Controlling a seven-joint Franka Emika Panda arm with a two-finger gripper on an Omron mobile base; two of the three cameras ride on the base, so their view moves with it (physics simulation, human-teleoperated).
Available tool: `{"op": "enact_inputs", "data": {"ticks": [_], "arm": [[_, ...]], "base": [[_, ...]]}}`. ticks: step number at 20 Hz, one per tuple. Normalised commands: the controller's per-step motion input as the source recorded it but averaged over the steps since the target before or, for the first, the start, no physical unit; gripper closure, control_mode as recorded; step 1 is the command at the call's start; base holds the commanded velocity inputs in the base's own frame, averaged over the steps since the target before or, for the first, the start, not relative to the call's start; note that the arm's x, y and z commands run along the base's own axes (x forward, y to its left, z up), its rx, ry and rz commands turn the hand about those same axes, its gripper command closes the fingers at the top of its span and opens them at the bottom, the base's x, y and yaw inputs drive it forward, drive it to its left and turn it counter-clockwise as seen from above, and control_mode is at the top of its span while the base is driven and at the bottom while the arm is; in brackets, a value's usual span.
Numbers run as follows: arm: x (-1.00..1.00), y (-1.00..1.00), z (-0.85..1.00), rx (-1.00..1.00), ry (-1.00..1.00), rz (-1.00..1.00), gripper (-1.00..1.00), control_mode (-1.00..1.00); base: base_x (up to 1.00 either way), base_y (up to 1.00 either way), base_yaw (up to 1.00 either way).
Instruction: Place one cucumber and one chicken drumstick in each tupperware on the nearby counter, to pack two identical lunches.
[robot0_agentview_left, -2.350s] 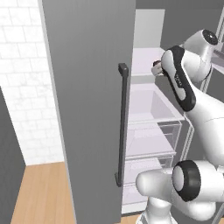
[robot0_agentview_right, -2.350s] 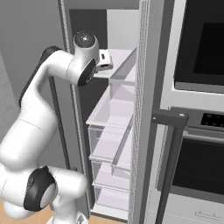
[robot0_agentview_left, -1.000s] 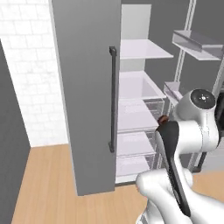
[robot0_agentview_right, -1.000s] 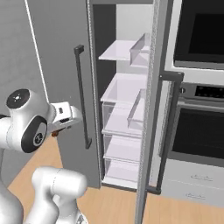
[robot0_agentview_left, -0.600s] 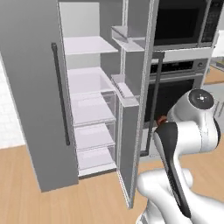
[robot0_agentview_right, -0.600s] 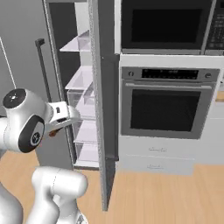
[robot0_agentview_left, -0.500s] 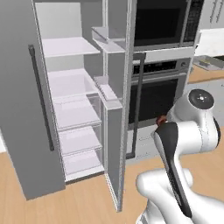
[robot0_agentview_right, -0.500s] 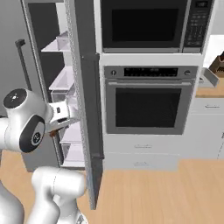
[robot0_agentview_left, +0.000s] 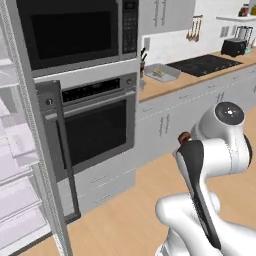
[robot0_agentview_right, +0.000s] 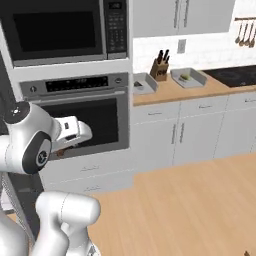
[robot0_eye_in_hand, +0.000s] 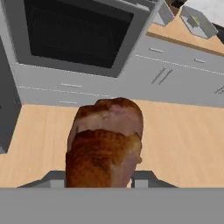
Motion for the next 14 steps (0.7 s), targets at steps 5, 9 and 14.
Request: {"op": "enact_inputs", "data": {"ticks": [5, 9, 14], "arm": [[0.0, 0.0, 0.0, 0.0, 0.0, 0.0, 1.0, 1.0], [0.0, 0.0, 0.0, 0.0, 0.0, 0.0, 1.0, 1.0], [0.0, 0.0, 0.0, 0.0, 0.0, 0.0, 1.0, 1.0]], "base": [[1.0, -0.56, -0.12], [1.0, -0.58, 0.0], [1.0, -0.67, 0.09]]}}
